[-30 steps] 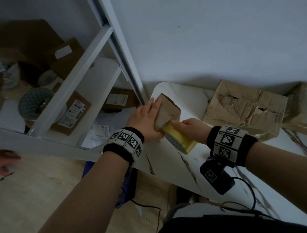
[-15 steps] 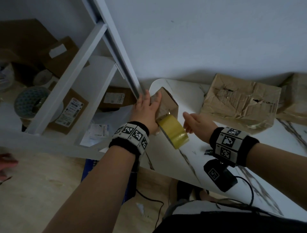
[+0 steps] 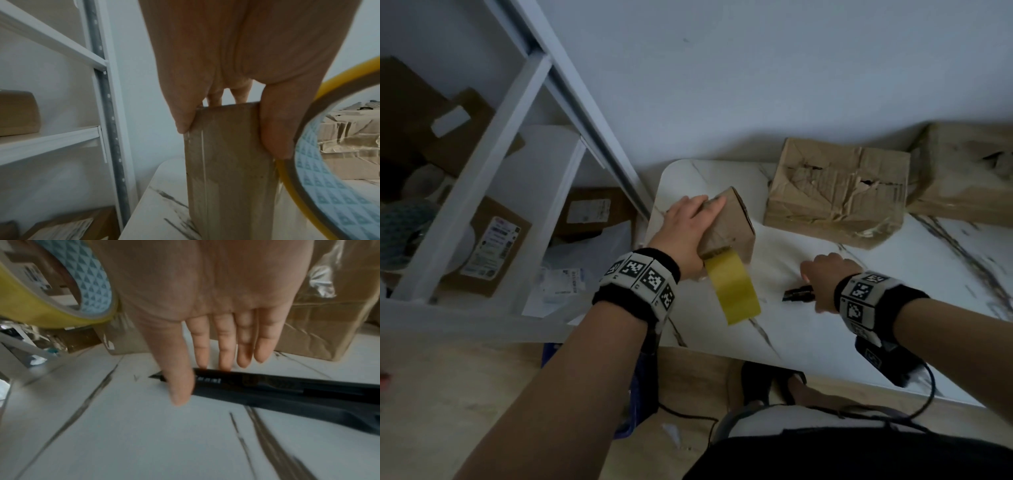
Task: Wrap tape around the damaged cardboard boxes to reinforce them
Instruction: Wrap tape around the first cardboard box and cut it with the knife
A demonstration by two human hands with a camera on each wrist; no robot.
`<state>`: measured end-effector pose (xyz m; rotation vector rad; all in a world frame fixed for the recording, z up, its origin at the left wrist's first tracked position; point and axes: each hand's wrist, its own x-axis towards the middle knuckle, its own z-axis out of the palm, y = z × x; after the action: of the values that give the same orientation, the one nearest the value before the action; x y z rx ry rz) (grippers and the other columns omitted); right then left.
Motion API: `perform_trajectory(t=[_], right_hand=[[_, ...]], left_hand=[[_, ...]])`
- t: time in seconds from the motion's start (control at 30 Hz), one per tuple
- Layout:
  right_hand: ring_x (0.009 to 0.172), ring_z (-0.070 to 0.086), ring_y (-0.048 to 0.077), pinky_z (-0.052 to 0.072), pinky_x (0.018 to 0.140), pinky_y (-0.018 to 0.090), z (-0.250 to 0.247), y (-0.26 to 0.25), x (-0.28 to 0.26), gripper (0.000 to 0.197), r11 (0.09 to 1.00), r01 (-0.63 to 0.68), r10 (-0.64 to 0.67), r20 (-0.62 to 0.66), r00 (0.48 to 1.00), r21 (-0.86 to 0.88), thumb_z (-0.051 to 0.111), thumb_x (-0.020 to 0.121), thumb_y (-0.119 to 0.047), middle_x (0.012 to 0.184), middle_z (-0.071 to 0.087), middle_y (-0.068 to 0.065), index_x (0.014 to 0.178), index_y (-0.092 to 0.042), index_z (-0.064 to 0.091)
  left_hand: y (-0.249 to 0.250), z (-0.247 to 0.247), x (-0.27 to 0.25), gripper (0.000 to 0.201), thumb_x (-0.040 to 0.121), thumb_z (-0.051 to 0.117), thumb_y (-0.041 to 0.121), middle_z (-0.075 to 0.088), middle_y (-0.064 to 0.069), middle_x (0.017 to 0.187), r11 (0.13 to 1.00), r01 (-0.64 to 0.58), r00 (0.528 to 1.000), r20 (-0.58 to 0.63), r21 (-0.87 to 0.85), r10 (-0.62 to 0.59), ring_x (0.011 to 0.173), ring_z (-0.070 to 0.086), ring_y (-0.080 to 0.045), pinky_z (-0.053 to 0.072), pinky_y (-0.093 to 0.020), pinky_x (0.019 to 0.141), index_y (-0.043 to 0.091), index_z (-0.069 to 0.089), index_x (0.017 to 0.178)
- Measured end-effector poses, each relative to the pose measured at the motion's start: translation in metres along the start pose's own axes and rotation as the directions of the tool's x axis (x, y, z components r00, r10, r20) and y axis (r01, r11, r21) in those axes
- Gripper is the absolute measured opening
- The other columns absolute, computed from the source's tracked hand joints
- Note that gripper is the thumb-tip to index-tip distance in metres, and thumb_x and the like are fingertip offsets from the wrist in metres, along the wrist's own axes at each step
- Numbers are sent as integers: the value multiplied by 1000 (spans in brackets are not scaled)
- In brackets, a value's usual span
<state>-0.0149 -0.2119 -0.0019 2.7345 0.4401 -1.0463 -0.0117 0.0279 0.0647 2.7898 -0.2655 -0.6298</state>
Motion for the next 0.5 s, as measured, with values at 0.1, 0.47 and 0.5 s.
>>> perform_trajectory(t=[0.1, 0.47, 0.5], right_hand=[[109, 48, 27, 41, 87, 35, 5, 2, -2, 24, 1000, -21, 20, -63, 998, -17, 54, 86, -15, 115, 51, 8, 110, -16, 51], [72, 52, 28, 37, 62, 31, -19, -16, -15, 25, 811, 100, 105, -310, 945, 576, 53, 89, -17, 89, 56, 14, 109, -7, 41], [70, 51, 26, 36, 61, 30, -26, -20, -19, 26, 769, 145, 115, -358, 926, 622, 52, 91, -18, 87, 57, 14, 112, -7, 41]], left_hand=[[0, 1, 0, 99, 81, 66, 13, -9, 0, 159, 999, 24, 999, 24, -30, -23, 145, -13, -24, 0, -41, 117, 33, -2, 150], [-16, 27, -7, 72, 80, 69, 21, 27, -9, 141, 994, 99, 895, -433, -37, -105, 130, 25, -28, 31, -41, 110, 26, 33, 142], [-18, 28, -8, 72, 79, 69, 18, 28, -10, 139, 991, 120, 880, -456, -51, -130, 128, 28, -29, 34, -42, 107, 28, 35, 141]])
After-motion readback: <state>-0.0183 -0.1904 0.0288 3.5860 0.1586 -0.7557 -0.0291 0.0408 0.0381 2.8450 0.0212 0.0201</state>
